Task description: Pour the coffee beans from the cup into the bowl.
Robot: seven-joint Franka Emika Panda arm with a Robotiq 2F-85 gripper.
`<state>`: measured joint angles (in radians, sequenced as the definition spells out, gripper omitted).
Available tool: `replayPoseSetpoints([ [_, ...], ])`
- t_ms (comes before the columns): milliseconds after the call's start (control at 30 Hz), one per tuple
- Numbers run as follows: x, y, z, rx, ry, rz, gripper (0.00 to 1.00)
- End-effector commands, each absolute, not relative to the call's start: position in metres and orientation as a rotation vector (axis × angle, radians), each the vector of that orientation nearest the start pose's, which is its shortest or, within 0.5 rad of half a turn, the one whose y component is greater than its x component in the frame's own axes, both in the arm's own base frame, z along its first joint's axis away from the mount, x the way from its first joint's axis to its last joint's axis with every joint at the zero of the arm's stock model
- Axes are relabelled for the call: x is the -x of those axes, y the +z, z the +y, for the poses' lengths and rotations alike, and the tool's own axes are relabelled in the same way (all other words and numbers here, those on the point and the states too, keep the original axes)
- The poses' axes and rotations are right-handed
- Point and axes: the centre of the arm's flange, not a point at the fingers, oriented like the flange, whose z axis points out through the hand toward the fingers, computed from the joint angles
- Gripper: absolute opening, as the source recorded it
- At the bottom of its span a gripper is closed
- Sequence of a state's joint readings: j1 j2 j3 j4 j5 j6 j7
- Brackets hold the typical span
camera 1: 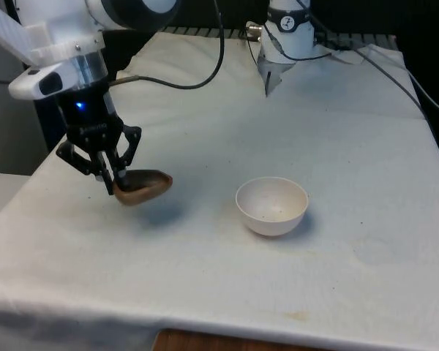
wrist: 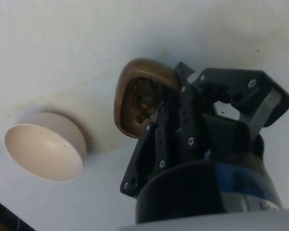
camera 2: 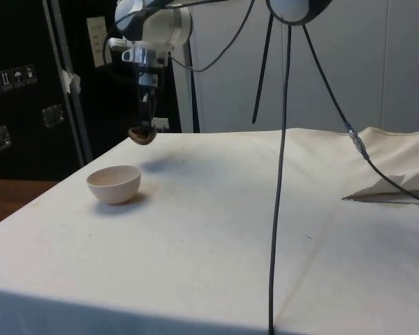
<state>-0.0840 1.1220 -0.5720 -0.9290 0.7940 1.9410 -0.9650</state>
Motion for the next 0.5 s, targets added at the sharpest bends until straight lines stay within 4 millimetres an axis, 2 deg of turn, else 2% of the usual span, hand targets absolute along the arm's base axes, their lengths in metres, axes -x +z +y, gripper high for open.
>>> replayPoseSetpoints([
  [0,-0.742,0.242,-0.276,2.943,-0.263,-0.460,0.01],
  [33,-0.743,0.238,-0.275,2.937,-0.256,-0.461,0.01],
  [467,-0.734,0.262,-0.276,2.930,-0.285,-0.462,0.01],
])
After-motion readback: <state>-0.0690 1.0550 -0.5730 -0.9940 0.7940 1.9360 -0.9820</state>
